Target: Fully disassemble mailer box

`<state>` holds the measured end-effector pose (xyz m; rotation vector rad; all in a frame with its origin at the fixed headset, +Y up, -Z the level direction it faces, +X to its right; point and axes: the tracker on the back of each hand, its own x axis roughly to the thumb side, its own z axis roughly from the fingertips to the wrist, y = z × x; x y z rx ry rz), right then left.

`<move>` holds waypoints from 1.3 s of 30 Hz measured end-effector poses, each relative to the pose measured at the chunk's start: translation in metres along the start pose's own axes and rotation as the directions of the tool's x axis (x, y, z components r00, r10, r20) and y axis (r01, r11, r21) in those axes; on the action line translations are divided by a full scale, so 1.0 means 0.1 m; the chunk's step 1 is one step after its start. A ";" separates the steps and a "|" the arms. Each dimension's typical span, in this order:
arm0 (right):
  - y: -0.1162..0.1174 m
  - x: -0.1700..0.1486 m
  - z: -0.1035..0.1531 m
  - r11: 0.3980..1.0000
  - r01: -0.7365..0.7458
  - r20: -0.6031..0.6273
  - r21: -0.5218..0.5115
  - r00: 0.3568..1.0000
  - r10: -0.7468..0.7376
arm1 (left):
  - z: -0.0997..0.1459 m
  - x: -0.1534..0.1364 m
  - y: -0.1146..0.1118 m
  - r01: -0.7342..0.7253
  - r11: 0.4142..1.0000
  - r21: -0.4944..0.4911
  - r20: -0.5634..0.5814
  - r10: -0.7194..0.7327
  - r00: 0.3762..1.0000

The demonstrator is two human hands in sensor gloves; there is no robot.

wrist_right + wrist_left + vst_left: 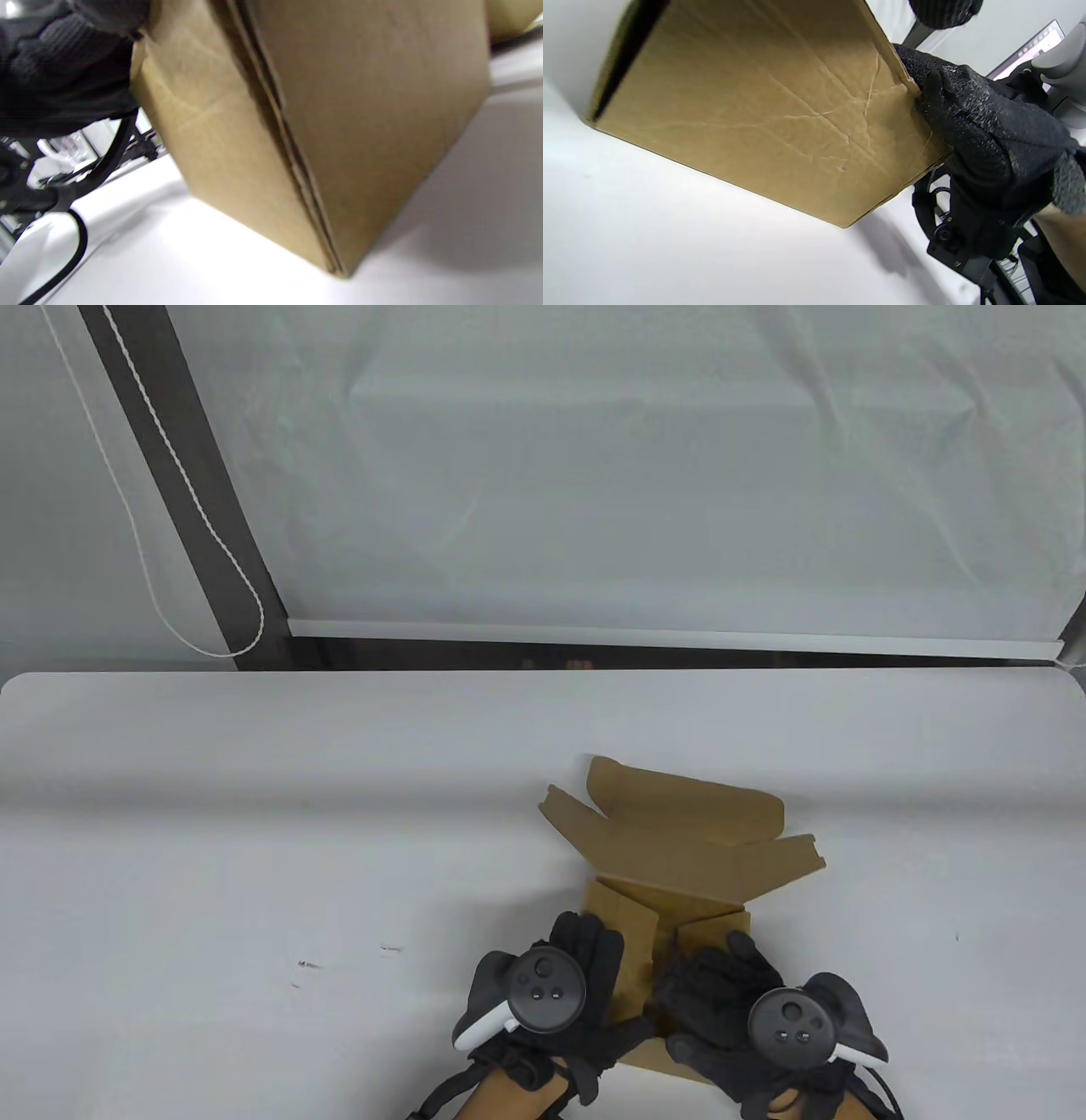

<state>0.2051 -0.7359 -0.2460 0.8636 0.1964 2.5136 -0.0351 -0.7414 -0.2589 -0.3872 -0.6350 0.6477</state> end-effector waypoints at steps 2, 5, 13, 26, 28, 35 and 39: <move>0.00 -0.02 0.01 1.000 0.015 0.004 0.027 1.000 -0.015 | 0.00 0.03 0.00 0.038 0.999 -0.021 -0.005 -0.038 0.999; -0.01 -0.03 0.01 0.999 0.013 0.003 0.030 1.000 -0.014 | 0.00 0.04 0.03 0.053 0.997 -0.047 -0.014 -0.054 0.998; -0.05 -0.12 0.04 0.998 0.040 -0.014 0.048 0.999 -0.039 | 0.11 -0.16 0.22 0.024 0.998 -0.050 -0.087 -0.028 0.996; -0.07 -0.04 0.03 0.945 -0.242 -0.006 0.220 0.968 0.250 | 0.11 -0.28 0.24 0.000 0.981 -0.193 -0.172 -0.034 0.985; -0.07 -0.04 0.03 0.945 -0.236 -0.008 0.227 0.970 0.244 | 0.13 -0.34 0.28 -0.022 0.989 -0.145 -0.176 -0.004 0.984; -0.15 -0.12 0.08 0.936 -0.193 -0.086 0.294 0.970 0.227 | 0.29 -0.68 0.48 -0.373 0.903 0.215 -0.035 0.389 0.921; -0.17 -0.14 0.10 0.936 -0.180 -0.097 0.303 0.971 0.218 | 0.40 -0.81 0.54 -0.416 0.818 0.397 -0.018 0.460 0.888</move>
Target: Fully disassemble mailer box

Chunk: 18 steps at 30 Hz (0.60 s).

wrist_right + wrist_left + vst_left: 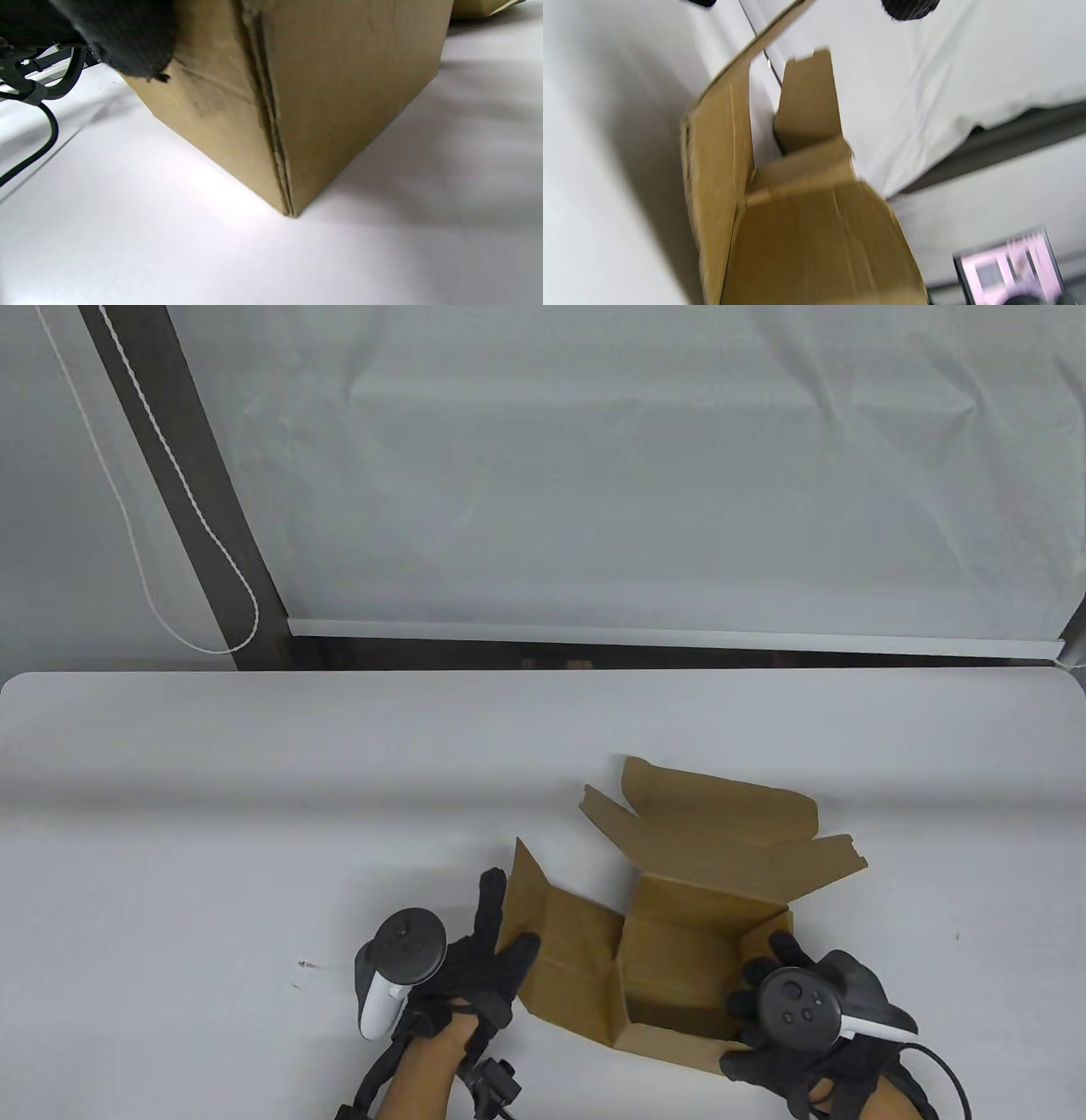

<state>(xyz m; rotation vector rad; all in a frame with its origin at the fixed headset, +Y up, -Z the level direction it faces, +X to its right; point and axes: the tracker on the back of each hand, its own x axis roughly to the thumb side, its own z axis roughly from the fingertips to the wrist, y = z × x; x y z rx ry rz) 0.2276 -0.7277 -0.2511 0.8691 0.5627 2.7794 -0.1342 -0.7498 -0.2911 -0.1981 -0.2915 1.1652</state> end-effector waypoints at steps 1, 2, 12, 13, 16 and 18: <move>0.00 0.00 0.00 1.000 0.002 -0.002 0.001 1.000 -0.002 | 0.01 0.00 0.03 0.033 0.999 0.037 -0.009 -0.033 0.999; 0.00 0.00 0.00 1.000 0.005 -0.002 0.000 1.000 -0.005 | 0.02 0.02 0.06 0.104 0.992 0.066 -0.027 -0.102 0.994; 0.00 -0.03 0.02 1.000 0.018 -0.015 0.006 1.000 -0.018 | 0.13 -0.18 0.29 0.114 0.966 0.231 -0.168 -0.076 0.983; 0.00 -0.03 0.02 1.000 0.017 -0.005 0.001 1.000 -0.017 | 0.13 -0.19 0.30 0.137 0.963 0.233 -0.198 -0.090 0.976; 0.01 -0.01 0.01 1.000 0.006 0.009 -0.008 1.000 -0.006 | 0.08 -0.30 0.20 0.223 0.973 0.055 -0.391 -0.184 0.902; 0.02 0.01 0.00 1.000 -0.001 0.033 -0.025 0.999 0.002 | 0.07 -0.44 0.09 0.241 0.949 -0.205 -0.568 -0.316 0.760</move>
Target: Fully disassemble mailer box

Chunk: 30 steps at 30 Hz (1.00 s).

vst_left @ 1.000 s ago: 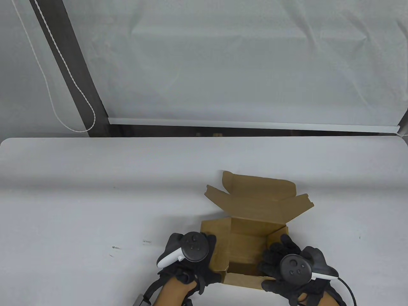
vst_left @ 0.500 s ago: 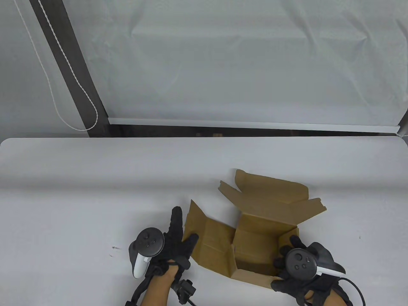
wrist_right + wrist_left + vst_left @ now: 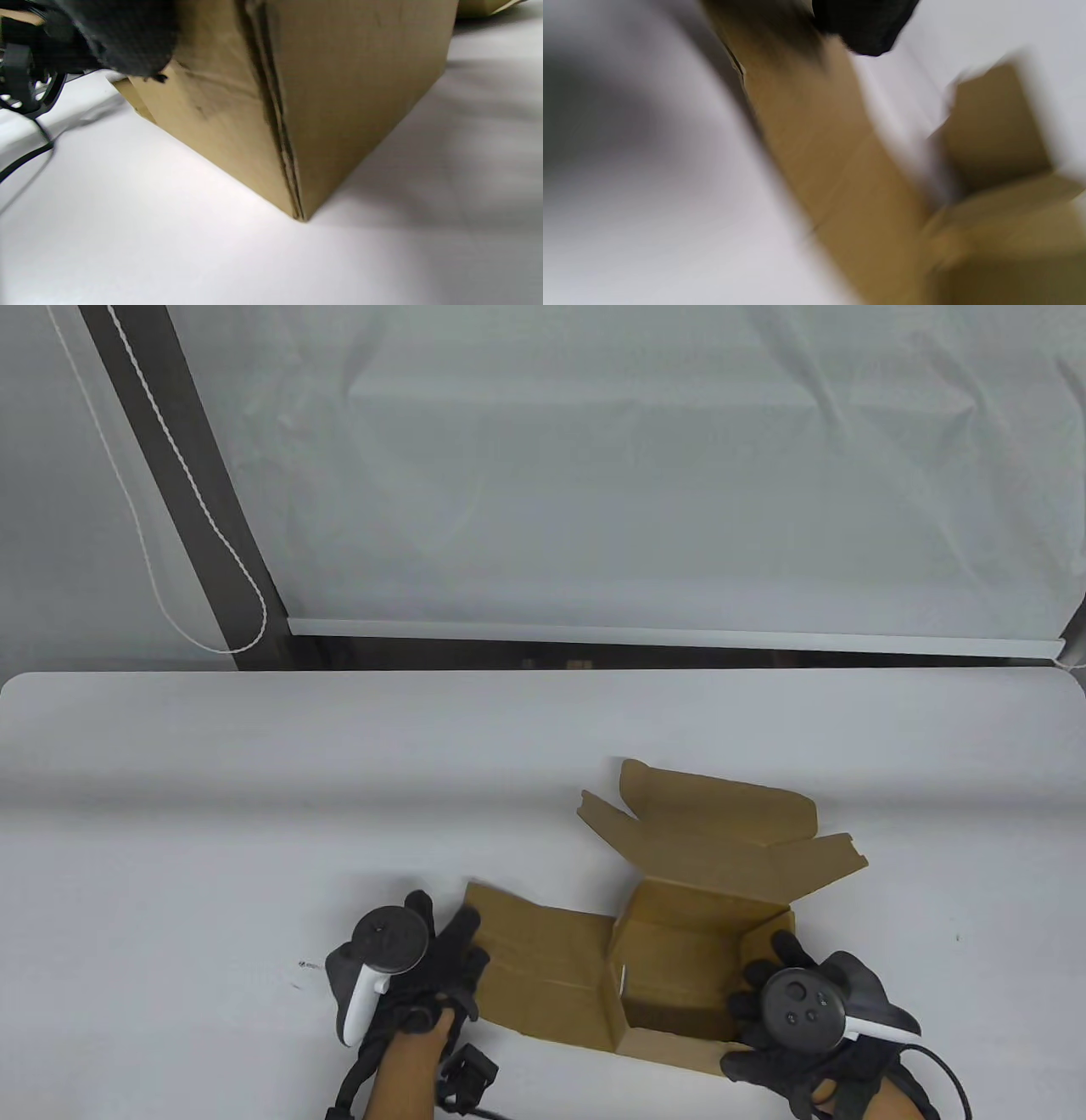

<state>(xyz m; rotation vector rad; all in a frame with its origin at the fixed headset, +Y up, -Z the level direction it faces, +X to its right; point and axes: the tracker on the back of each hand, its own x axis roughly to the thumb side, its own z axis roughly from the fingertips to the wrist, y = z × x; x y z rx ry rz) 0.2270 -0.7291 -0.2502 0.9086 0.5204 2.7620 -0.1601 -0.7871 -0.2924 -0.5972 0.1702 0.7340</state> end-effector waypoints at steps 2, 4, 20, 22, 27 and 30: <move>0.01 0.03 -0.01 1.000 0.001 0.022 -0.017 1.000 -0.001 | -0.03 0.02 -0.08 0.106 0.987 -0.122 0.016 -0.105 0.994; 0.02 0.07 -0.02 0.999 -0.022 0.049 -0.034 0.999 0.024 | 0.02 0.18 -0.07 0.163 0.987 0.012 0.035 -0.163 0.986; 0.13 0.50 -0.18 0.992 0.002 0.278 -0.127 0.960 0.033 | 0.30 0.90 -0.58 0.190 0.976 0.108 0.444 -0.219 0.869; 0.08 0.34 -0.15 0.985 0.131 0.252 -0.111 0.963 -0.099 | 0.30 0.86 -0.57 0.187 0.979 0.076 0.452 -0.201 0.869; -0.07 -0.01 0.01 0.921 0.297 0.233 -0.251 0.942 -0.241 | 0.30 0.88 -0.59 0.200 0.977 0.076 0.455 -0.212 0.865; -0.13 -0.13 0.09 0.901 0.298 0.198 -0.314 0.949 -0.244 | 0.31 0.88 -0.58 0.194 0.978 0.077 0.455 -0.208 0.866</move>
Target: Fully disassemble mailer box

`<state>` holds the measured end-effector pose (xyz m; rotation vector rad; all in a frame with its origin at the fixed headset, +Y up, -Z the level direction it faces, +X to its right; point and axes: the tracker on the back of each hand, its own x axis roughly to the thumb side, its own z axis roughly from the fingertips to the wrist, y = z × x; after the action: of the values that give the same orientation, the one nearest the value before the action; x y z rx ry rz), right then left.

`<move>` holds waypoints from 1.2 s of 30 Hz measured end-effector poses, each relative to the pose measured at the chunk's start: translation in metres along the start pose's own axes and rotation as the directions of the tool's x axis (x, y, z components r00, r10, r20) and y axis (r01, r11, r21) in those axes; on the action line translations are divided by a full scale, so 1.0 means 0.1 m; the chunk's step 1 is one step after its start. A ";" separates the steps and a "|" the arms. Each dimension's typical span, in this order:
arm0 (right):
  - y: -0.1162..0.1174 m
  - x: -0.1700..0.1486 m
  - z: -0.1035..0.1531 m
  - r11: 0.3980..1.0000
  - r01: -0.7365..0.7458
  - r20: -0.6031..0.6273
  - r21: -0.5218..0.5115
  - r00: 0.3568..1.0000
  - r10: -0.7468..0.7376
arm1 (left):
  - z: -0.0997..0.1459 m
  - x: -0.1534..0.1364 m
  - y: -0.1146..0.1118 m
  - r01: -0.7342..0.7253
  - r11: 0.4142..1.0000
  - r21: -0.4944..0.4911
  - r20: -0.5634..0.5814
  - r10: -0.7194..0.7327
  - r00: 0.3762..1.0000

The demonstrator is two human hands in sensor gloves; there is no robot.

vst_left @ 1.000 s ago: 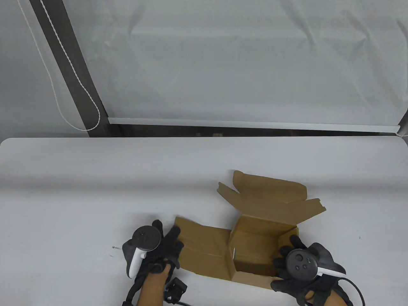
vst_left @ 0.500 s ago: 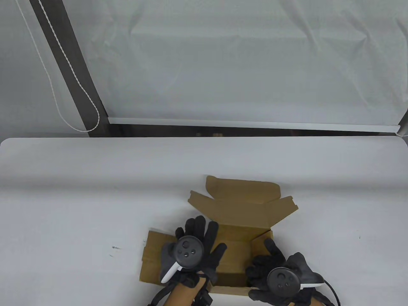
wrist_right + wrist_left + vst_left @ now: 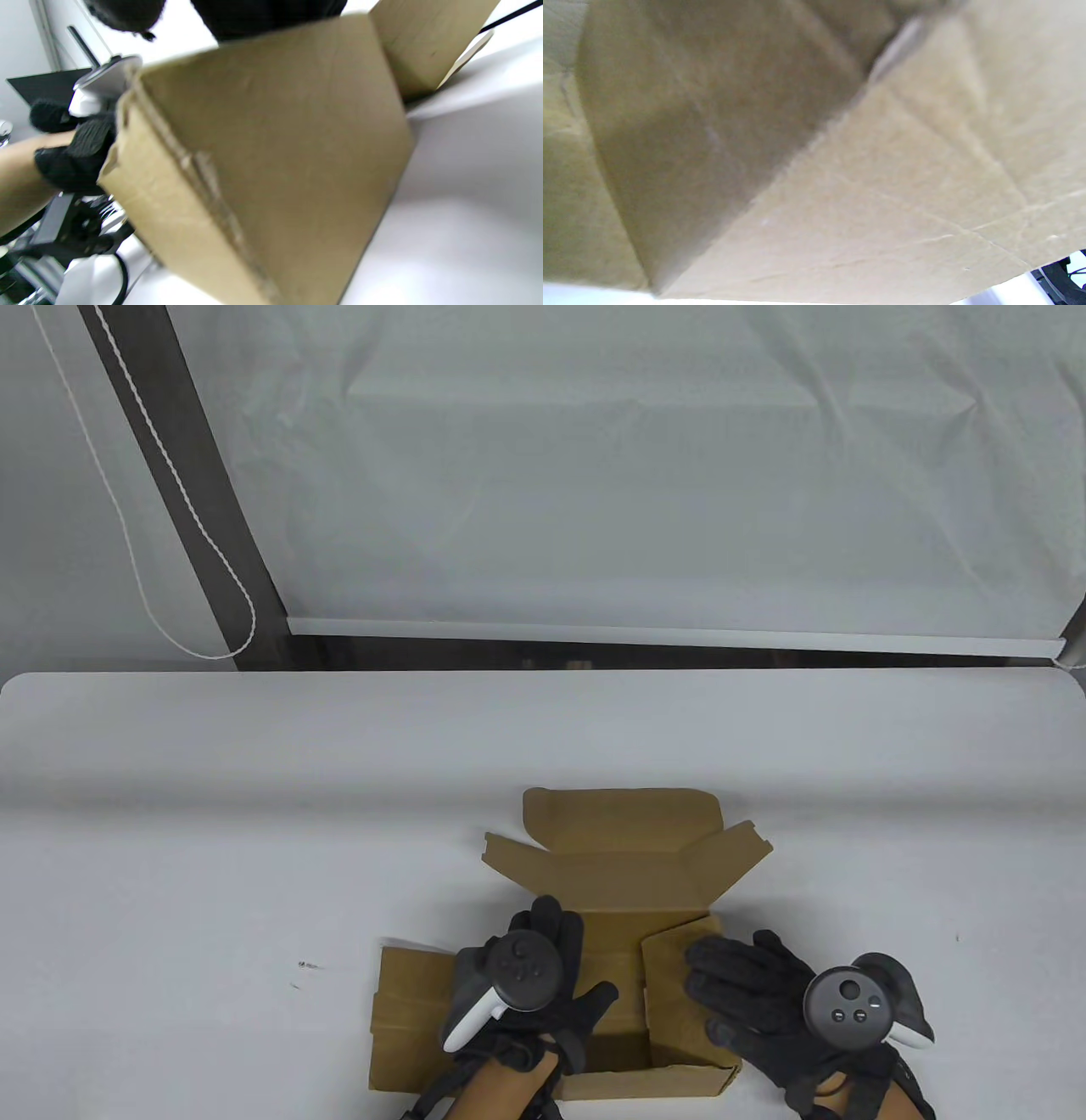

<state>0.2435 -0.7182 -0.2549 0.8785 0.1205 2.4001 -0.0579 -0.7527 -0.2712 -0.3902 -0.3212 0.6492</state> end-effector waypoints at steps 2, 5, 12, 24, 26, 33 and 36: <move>-0.05 -0.08 0.03 1.000 -0.003 -0.044 -0.020 0.999 0.003 | 0.00 -0.01 0.01 -0.009 1.000 0.001 0.000 0.009 1.000; -0.11 -0.25 0.11 0.999 0.003 -0.144 -0.053 0.989 -0.010 | 0.01 -0.02 0.01 -0.018 1.000 0.006 -0.003 0.018 1.000; 0.01 -0.78 0.27 0.972 0.027 -0.535 0.235 0.838 0.106 | 0.03 -0.07 0.05 -0.066 0.997 0.028 -0.022 0.067 0.998; -0.12 -0.17 0.12 0.970 0.047 -0.092 -0.237 0.993 -0.071 | 0.02 -0.06 0.04 -0.055 0.998 0.021 -0.018 0.055 0.998; -0.06 -0.03 0.06 0.973 0.068 -0.025 -0.222 0.997 -0.075 | 0.02 -0.06 0.04 -0.054 0.998 0.021 -0.018 0.054 0.998; 0.18 -0.07 -0.03 0.996 -0.079 -0.161 0.038 0.983 0.084 | 0.02 -0.06 0.04 -0.051 0.998 0.020 -0.010 0.051 0.999; 0.15 -0.16 -0.01 0.999 -0.036 -0.216 -0.035 0.976 0.028 | 0.02 -0.05 0.04 -0.047 0.999 0.017 -0.011 0.047 0.999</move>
<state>0.2455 -0.7387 -0.2605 0.6040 0.1429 2.5140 -0.0647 -0.7529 -0.2719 -0.3856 -0.2965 0.6953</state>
